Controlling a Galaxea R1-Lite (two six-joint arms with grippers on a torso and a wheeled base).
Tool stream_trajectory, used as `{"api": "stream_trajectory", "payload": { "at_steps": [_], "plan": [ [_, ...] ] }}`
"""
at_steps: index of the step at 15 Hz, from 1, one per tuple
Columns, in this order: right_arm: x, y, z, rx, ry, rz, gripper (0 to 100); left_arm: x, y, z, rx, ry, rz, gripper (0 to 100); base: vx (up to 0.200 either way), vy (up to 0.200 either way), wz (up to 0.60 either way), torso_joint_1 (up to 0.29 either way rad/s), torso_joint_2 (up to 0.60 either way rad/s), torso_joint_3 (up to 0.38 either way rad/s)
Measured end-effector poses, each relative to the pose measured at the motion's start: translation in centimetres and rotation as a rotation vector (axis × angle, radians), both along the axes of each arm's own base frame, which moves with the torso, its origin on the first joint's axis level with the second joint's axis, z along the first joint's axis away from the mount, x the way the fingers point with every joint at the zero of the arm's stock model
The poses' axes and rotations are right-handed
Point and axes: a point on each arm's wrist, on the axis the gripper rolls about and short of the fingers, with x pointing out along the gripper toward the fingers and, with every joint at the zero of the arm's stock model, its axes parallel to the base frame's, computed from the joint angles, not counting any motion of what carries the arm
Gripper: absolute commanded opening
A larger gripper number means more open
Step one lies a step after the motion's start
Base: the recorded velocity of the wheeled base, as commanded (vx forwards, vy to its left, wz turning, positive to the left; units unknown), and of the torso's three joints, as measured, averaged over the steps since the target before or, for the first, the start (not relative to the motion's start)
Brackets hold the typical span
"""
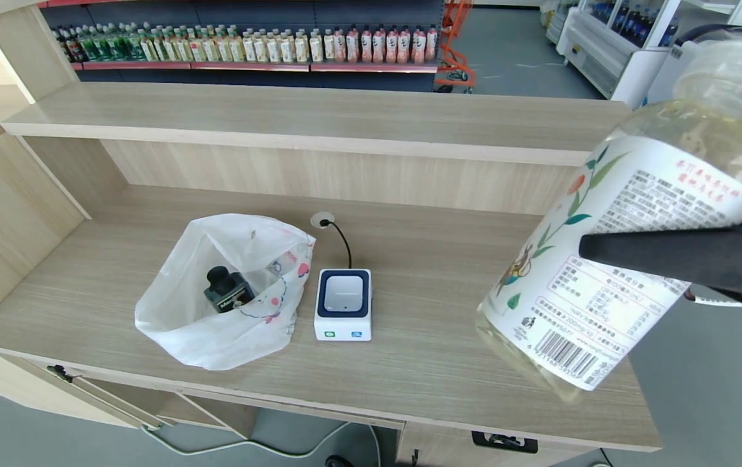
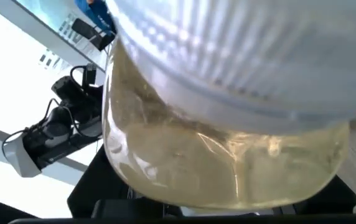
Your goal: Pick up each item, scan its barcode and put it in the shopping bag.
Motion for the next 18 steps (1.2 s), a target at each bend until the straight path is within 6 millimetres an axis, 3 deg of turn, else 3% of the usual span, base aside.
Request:
{"api": "stream_trajectory", "payload": {
  "at_steps": [5,18],
  "plan": [
    [-2.2,0.1,1.7,0.002,-0.001,0.078,0,0.0,0.0,0.0,0.0,0.0,0.0,100,0.0,0.0,0.0,0.0,0.0,0.0],
    [-4.7,-1.6,1.7,-0.009,0.016,0.112,0,0.0,0.0,0.0,0.0,0.0,0.0,100,0.0,0.0,0.0,0.0,0.0,0.0]
  ]
}}
